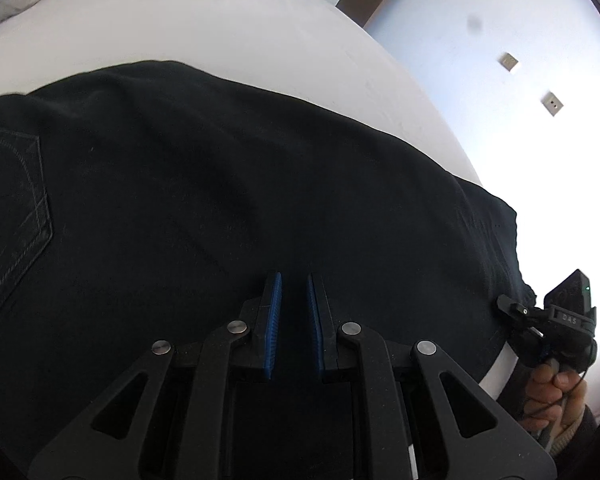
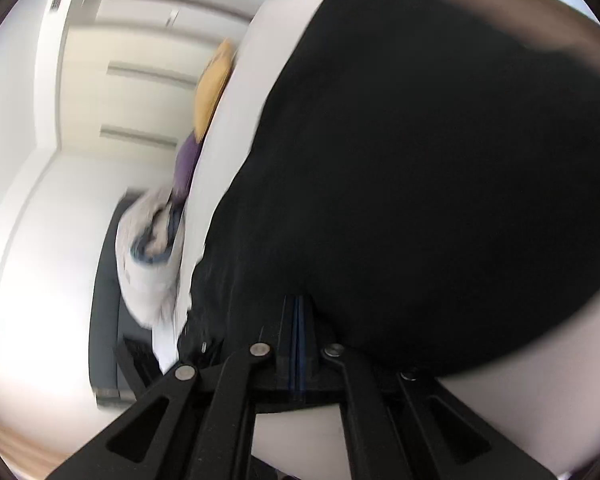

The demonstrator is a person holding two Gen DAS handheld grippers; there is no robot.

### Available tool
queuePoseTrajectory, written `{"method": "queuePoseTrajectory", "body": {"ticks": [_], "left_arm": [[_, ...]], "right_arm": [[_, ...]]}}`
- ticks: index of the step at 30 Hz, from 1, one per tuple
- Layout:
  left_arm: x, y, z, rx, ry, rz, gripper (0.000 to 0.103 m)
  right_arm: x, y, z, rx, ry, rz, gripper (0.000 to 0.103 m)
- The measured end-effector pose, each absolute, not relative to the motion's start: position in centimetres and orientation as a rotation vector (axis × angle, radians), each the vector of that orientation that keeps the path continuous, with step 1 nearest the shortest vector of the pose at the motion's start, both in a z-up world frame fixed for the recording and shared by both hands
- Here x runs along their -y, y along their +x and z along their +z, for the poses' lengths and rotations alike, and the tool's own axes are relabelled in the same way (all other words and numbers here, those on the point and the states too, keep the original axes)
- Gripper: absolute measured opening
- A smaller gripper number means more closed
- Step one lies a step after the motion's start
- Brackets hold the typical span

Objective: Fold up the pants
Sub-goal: 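Move the open right gripper along the jeans leg toward the hem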

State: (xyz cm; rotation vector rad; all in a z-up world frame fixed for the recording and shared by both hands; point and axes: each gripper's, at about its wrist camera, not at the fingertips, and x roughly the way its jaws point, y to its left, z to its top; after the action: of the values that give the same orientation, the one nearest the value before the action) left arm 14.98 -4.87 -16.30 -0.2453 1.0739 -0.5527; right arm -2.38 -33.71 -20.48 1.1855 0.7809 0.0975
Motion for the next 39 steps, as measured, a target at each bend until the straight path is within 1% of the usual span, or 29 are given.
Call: {"method": "queuePoseTrajectory", "body": {"ticks": [3,5,6,7,9,10,11,13,14,16,18,19,20,21,24,26,27,29,30,31,33,35,36,37,39], "left_arm": [[3.4,13.5,-17.0,-1.074,-0.296,-0.571,0.013],[2.7,12.5,-17.1,-1.078,-0.314,-0.572,0.013],[2.4,12.0,-17.1,-1.079,-0.317,-0.570,0.012],[2.2,11.6,-17.2,-1.081,-0.319,-0.567,0.012],[1.8,10.7,-17.1,-1.079,-0.320,-0.565,0.012],[1.7,10.5,-17.1,-1.080,-0.319,-0.564,0.012],[1.7,10.0,-17.1,-1.079,-0.323,-0.562,0.012],[1.7,9.0,-17.3,-1.081,-0.340,-0.558,0.012],[1.8,8.7,-17.3,-1.081,-0.343,-0.555,0.012],[1.5,7.9,-17.2,-1.075,-0.326,-0.547,0.012],[2.0,7.6,-17.2,-1.068,-0.315,-0.539,0.012],[2.0,7.4,-17.2,-1.067,-0.319,-0.539,0.012],[1.9,7.2,-17.3,-1.067,-0.325,-0.539,0.012],[2.5,7.0,-17.2,-1.069,-0.333,-0.541,0.013],[2.2,6.7,-15.8,-1.071,-0.305,-0.518,0.013],[0.9,7.1,-13.9,-1.026,-0.275,-0.515,0.013],[0.3,7.9,-12.9,-1.001,-0.270,-0.513,0.013],[-0.1,10.3,-11.4,-0.967,-0.264,-0.500,0.013],[-0.3,11.8,-11.1,-0.949,-0.261,-0.485,0.013],[-0.4,13.2,-11.2,-0.940,-0.263,-0.470,0.013],[-0.1,15.8,-12.6,-0.969,-0.275,-0.465,0.013],[0.1,17.3,-15.4,-1.043,-0.248,-0.403,0.013],[0.0,17.5,-17.1,-1.075,-0.254,-0.401,0.013],[-0.5,17.3,-17.5,-1.049,-0.290,-0.421,0.013],[-1.4,16.7,-17.5,-1.050,-0.371,-0.420,0.013]], "right_arm": [[37.1,-6.1,-19.6,-0.729,1.182,-0.045,0.000],[38.3,-7.8,-17.9,-0.725,1.115,-0.163,0.000],[38.7,-8.3,-17.1,-0.730,1.084,-0.212,0.003],[39.1,-8.6,-16.3,-0.726,1.076,-0.232,0.009],[39.1,-8.2,-15.1,-0.699,1.104,-0.150,0.011],[38.3,-7.2,-14.7,-0.704,1.112,-0.093,0.018],[36.8,-6.0,-14.4,-0.713,1.117,-0.045,0.029],[34.8,-4.0,-14.3,-0.722,1.132,0.106,0.041],[32.9,-2.6,-14.3,-0.738,1.124,0.190,0.042],[29.5,0.0,-14.9,-0.802,1.075,0.313,0.042],[28.1,1.5,-16.6,-0.881,1.049,0.307,0.042],[28.0,1.6,-17.9,-0.945,1.037,0.250,0.037],[28.5,1.3,-19.0,-0.966,1.042,0.223,0.010],[29.6,0.6,-19.4,-0.976,1.041,0.185,0.000],[35.3,-3.0,-18.8,-0.897,1.067,0.017,0.000],[37.8,-6.0,-17.3,-0.845,1.050,-0.095,0.001],[38.8,-6.8,-16.3,-0.821,1.016,-0.136,0.005],[40.1,-7.9,-14.5,-0.781,0.979,-0.159,0.034],[40.4,-8.3,-13.9,-0.764,1.000,-0.134,0.038],[40.3,-8.5,-13.5,-0.751,1.023,-0.098,0.040],[38.7,-8.2,-12.8,-0.746,1.039,-0.031,0.041],[38.6,-9.0,-13.1,-0.743,1.067,-0.053,0.041],[39.1,-9.6,-13.6,-0.739,1.109,-0.073,0.041],[39.5,-10.0,-14.2,-0.739,1.152,-0.100,0.041],[38.7,-9.5,-15.1,-0.737,1.211,-0.167,0.042]]}}
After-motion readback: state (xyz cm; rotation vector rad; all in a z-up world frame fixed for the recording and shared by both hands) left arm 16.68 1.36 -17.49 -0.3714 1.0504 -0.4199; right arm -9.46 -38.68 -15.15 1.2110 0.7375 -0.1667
